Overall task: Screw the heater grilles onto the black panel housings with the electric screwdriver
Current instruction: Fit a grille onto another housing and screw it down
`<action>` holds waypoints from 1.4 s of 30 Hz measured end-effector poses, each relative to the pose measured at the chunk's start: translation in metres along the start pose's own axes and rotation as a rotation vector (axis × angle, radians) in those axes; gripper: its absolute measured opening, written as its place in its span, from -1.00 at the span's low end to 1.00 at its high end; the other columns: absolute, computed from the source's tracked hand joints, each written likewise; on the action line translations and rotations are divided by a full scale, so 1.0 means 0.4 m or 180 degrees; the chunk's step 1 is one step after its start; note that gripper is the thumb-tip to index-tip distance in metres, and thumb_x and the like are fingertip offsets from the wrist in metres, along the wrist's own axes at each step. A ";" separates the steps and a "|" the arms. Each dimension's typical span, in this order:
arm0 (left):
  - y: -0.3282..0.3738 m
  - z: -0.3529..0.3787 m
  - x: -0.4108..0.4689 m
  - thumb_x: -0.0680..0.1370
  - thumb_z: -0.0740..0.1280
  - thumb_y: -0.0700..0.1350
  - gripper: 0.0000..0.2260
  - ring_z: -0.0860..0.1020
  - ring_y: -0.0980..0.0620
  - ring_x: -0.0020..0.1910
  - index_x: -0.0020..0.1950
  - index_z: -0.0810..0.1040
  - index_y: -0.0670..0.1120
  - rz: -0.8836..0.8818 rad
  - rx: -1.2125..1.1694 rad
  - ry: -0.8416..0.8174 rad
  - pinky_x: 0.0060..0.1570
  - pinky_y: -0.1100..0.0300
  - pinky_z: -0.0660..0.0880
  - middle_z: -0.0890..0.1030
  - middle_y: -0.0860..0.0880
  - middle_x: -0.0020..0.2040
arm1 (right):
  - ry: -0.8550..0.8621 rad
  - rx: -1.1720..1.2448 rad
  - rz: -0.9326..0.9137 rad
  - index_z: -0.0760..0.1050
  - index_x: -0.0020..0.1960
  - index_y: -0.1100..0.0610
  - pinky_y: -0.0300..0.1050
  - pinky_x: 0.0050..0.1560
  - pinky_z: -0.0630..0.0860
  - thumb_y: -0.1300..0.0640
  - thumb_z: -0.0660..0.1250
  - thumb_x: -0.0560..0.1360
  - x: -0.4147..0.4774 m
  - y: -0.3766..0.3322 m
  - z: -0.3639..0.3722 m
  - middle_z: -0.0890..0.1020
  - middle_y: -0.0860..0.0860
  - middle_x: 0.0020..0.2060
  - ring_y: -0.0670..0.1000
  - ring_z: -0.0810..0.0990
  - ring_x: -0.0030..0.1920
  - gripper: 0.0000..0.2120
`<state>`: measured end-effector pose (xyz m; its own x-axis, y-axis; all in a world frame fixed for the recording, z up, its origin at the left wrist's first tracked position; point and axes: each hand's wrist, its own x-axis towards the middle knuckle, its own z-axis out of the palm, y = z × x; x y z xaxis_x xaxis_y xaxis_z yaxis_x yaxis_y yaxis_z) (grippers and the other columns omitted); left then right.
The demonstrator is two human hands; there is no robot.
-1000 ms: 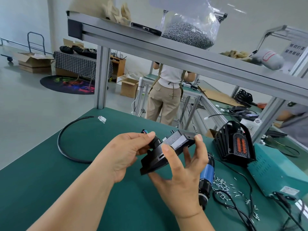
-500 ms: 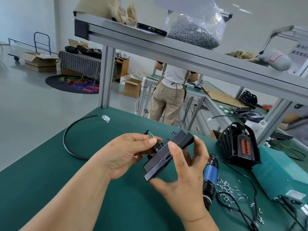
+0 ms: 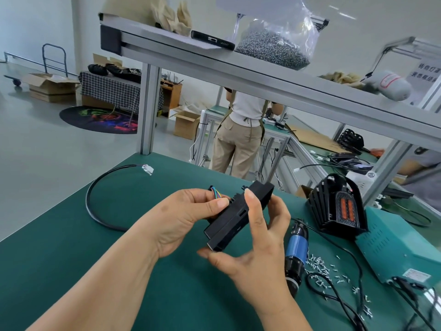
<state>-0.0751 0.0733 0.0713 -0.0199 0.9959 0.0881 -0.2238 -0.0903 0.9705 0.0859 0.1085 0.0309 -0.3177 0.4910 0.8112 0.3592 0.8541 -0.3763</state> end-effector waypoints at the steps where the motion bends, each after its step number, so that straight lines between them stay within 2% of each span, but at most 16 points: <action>1: -0.003 0.007 0.000 0.26 0.49 0.07 -0.64 0.61 0.10 -0.10 -0.07 0.73 -0.13 0.0010 -0.0036 0.0019 0.27 0.07 0.34 0.71 -0.07 -0.10 | 0.0021 0.0005 0.0046 0.28 0.48 -0.14 -0.54 0.35 0.08 -0.23 0.59 0.07 -0.001 0.001 0.001 0.23 0.23 0.37 -0.43 0.10 0.43 0.03; 5: -0.012 0.025 0.006 0.30 0.43 0.17 -0.64 0.62 0.13 -0.10 -0.05 0.75 -0.04 -0.0010 -0.0182 0.0094 0.23 0.04 0.33 0.72 0.01 -0.08 | 0.0146 0.0594 0.0566 0.15 0.45 -0.45 -0.50 0.36 0.14 -0.32 0.57 0.08 -0.009 0.010 0.006 0.12 -0.12 0.42 -0.27 0.15 0.48 0.03; 9: -0.021 0.018 0.019 0.26 0.43 0.21 -0.56 0.52 -0.07 0.01 -0.05 0.75 -0.06 -0.0324 -0.1094 0.0361 0.20 -0.06 0.42 0.63 -0.07 -0.04 | 0.0123 0.1037 0.0654 0.22 0.45 -0.41 -0.27 0.44 0.24 -0.36 0.58 0.13 -0.011 0.010 0.018 0.14 -0.12 0.41 0.02 0.26 0.51 -0.03; 13: -0.027 0.034 0.019 0.28 0.47 0.10 -0.73 0.63 -0.09 -0.15 -0.15 0.74 -0.04 -0.0546 -0.1262 0.0111 -0.08 0.03 0.63 0.66 -0.11 -0.11 | 0.0110 0.0996 0.0697 0.24 0.44 -0.41 -0.46 0.35 0.24 -0.39 0.55 0.16 -0.014 -0.003 0.017 0.20 0.03 0.38 -0.19 0.28 0.45 -0.08; 15: -0.028 0.034 0.023 0.31 0.46 0.07 -0.77 0.65 -0.07 -0.19 -0.16 0.74 -0.04 -0.0537 -0.1248 0.0060 -0.11 0.04 0.64 0.68 -0.11 -0.13 | 0.0097 0.1007 0.0724 0.23 0.43 -0.44 -0.50 0.32 0.22 -0.34 0.58 0.13 -0.013 -0.006 0.015 0.22 0.03 0.35 -0.27 0.28 0.42 -0.05; 17: -0.030 0.035 0.025 0.31 0.45 0.07 -0.78 0.66 -0.05 -0.19 -0.17 0.74 -0.03 -0.0478 -0.1186 -0.0021 -0.07 0.05 0.62 0.69 -0.10 -0.14 | 0.0056 0.1173 0.0867 0.23 0.42 -0.47 -0.42 0.37 0.25 -0.24 0.61 0.11 -0.010 -0.007 0.015 0.23 0.01 0.34 -0.20 0.31 0.43 -0.04; 19: -0.034 0.041 0.025 0.29 0.47 0.10 -0.75 0.65 -0.05 -0.16 -0.16 0.74 -0.02 -0.0397 -0.1108 -0.0058 0.00 0.04 0.59 0.70 -0.10 -0.12 | 0.0008 0.1367 0.1025 0.25 0.43 -0.44 -0.29 0.41 0.29 -0.29 0.62 0.08 -0.008 -0.008 0.012 0.25 0.00 0.33 -0.09 0.36 0.43 0.00; 23: -0.049 0.038 0.032 0.37 0.39 0.25 -0.55 0.68 -0.11 0.04 0.07 0.71 -0.04 -0.0308 -0.1115 0.0177 -0.04 0.08 0.64 0.70 -0.14 0.10 | 0.0038 0.1160 0.1322 0.19 0.42 -0.50 -0.56 0.21 0.26 -0.52 0.50 -0.03 0.013 -0.018 0.009 0.24 -0.15 0.25 -0.34 0.31 0.31 0.06; 26: -0.072 0.034 0.022 0.41 0.22 0.45 -0.36 0.60 0.01 0.25 0.23 0.64 0.02 -0.0022 -0.0708 0.0036 0.22 0.11 0.54 0.66 -0.04 0.23 | -0.0039 0.0751 0.1919 0.02 0.28 -0.67 -0.35 0.20 0.31 -0.60 0.41 -0.03 0.048 -0.026 0.017 0.19 -0.16 0.16 -0.16 0.34 0.28 -0.04; 28: -0.093 0.041 0.016 0.41 0.24 0.37 -0.48 0.54 0.26 0.26 0.17 0.64 0.06 0.0299 -0.0245 0.0307 0.37 0.15 0.38 0.66 0.16 0.19 | -0.0235 0.0593 0.2184 0.00 0.39 -0.57 -0.18 0.21 0.32 -0.60 0.32 0.06 0.078 -0.021 0.009 0.19 -0.12 0.13 -0.02 0.35 0.27 -0.04; 31: -0.098 0.041 0.023 0.41 0.26 0.25 -0.61 0.54 0.42 0.14 0.16 0.58 0.13 0.0543 -0.0029 0.0749 0.15 0.30 0.38 0.65 0.31 0.11 | -0.0435 0.0618 0.2173 0.02 0.53 -0.37 -0.29 0.15 0.33 -0.50 0.25 0.22 0.116 -0.001 -0.022 0.28 -0.21 0.13 -0.23 0.39 0.19 -0.07; 32: -0.099 0.031 0.029 0.42 0.28 0.25 -0.61 0.58 0.35 0.11 0.15 0.59 0.10 0.0440 -0.0119 0.0834 0.08 0.26 0.42 0.67 0.26 0.10 | -0.0500 0.0625 0.2159 0.04 0.55 -0.32 -0.33 0.18 0.35 -0.49 0.24 0.25 0.124 0.006 -0.030 0.34 -0.20 0.19 -0.29 0.40 0.20 -0.07; 35: -0.101 0.015 0.042 0.54 0.32 0.17 -0.69 0.70 0.02 0.00 0.15 0.62 0.02 -0.0324 -0.0669 0.0875 -0.07 0.05 0.58 0.72 0.02 0.06 | -0.0493 0.0426 0.2396 0.23 0.54 -0.18 -0.14 0.28 0.39 -0.43 0.31 0.36 0.136 0.049 -0.078 0.46 -0.06 0.25 -0.08 0.49 0.25 -0.18; 37: -0.115 0.015 0.044 0.56 0.34 0.12 -0.67 0.70 -0.16 0.01 0.22 0.60 -0.03 -0.0781 -0.0902 0.0714 -0.03 -0.11 0.62 0.71 -0.09 0.09 | -0.0266 0.0179 0.2605 0.34 0.50 -0.06 -0.09 0.27 0.42 -0.31 0.38 0.44 0.142 0.107 -0.125 0.49 -0.01 0.25 -0.02 0.50 0.22 -0.29; 40: -0.141 0.029 0.049 0.47 0.40 0.10 -0.60 0.69 -0.24 0.02 0.24 0.58 -0.04 -0.1069 -0.0960 0.0547 -0.03 -0.19 0.61 0.70 -0.16 0.11 | 0.0056 -0.0247 0.3023 0.30 0.53 0.10 0.01 0.34 0.43 -0.17 0.45 0.46 0.147 0.223 -0.206 0.43 0.14 0.39 0.11 0.48 0.33 -0.25; 42: -0.148 0.046 0.050 0.51 0.36 0.07 -0.69 0.70 -0.26 -0.05 0.18 0.61 -0.04 -0.1163 -0.0921 0.0525 -0.13 -0.15 0.62 0.71 -0.18 0.05 | 0.0159 -0.0642 0.3328 0.25 0.55 0.15 0.08 0.37 0.41 -0.16 0.47 0.44 0.148 0.306 -0.251 0.37 0.19 0.43 0.21 0.44 0.37 -0.19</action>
<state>-0.0444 0.0986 0.0197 -0.0385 0.9514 -0.3057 -0.5059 0.2453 0.8270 0.1991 0.2250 0.0777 0.2672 0.9523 0.1473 0.5729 -0.0340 -0.8189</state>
